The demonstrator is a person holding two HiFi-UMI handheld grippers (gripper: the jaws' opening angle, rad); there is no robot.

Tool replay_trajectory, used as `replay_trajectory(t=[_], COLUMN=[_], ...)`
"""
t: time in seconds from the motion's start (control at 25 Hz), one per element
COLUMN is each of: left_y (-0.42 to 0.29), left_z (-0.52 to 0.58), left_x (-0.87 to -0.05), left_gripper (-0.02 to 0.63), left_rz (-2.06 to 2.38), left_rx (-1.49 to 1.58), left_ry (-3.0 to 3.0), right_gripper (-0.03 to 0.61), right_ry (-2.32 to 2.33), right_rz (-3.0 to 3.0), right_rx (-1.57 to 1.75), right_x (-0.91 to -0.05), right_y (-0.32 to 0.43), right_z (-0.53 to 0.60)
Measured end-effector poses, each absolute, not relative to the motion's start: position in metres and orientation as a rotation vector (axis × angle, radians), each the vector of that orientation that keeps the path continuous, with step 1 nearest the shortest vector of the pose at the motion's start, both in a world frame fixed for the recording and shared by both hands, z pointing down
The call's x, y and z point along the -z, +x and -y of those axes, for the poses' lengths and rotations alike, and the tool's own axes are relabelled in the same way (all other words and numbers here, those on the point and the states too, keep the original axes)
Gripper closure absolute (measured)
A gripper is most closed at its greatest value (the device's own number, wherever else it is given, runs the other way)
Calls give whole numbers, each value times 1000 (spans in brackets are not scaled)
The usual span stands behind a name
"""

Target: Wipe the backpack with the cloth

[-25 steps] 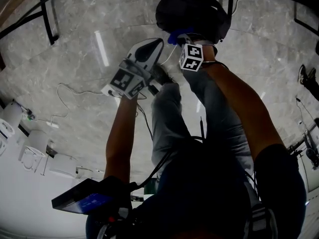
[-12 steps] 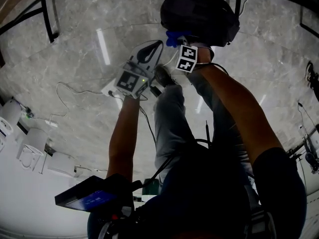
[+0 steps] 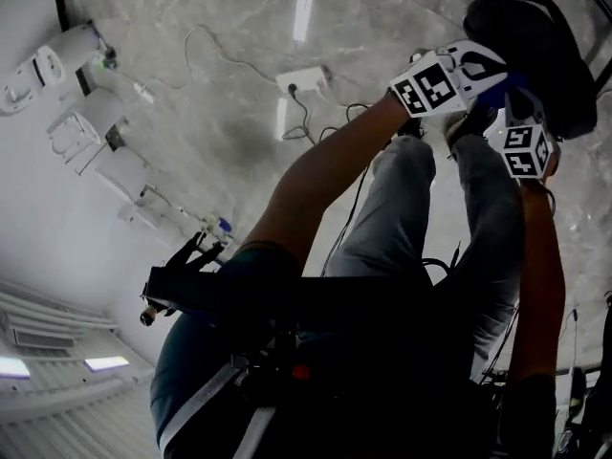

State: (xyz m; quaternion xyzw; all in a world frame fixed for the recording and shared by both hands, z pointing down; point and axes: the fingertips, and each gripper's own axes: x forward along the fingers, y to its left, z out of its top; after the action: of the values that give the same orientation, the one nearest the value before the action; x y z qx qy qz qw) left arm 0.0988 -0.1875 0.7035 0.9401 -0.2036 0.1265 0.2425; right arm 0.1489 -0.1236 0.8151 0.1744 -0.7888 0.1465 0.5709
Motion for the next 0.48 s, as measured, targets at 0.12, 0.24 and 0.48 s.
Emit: replay_trajectory(t=[0.12,0.24,0.48], left_y=[72,49,31], left_z=[188,190,194], left_x=[-699,-704,-707], left_gripper=[621,621,621], left_rz=[652,785,813], left_rx=[-373,-435,-451], left_ry=[2619,2591,2555], right_gripper=[523,523,523], right_ry=[497,508,409], right_rz=[1990,2045,1921], right_rx=[-258,-213,-271], right_x=[-791,-801,-845], right_y=[84,37,43], right_z=[162,191,151])
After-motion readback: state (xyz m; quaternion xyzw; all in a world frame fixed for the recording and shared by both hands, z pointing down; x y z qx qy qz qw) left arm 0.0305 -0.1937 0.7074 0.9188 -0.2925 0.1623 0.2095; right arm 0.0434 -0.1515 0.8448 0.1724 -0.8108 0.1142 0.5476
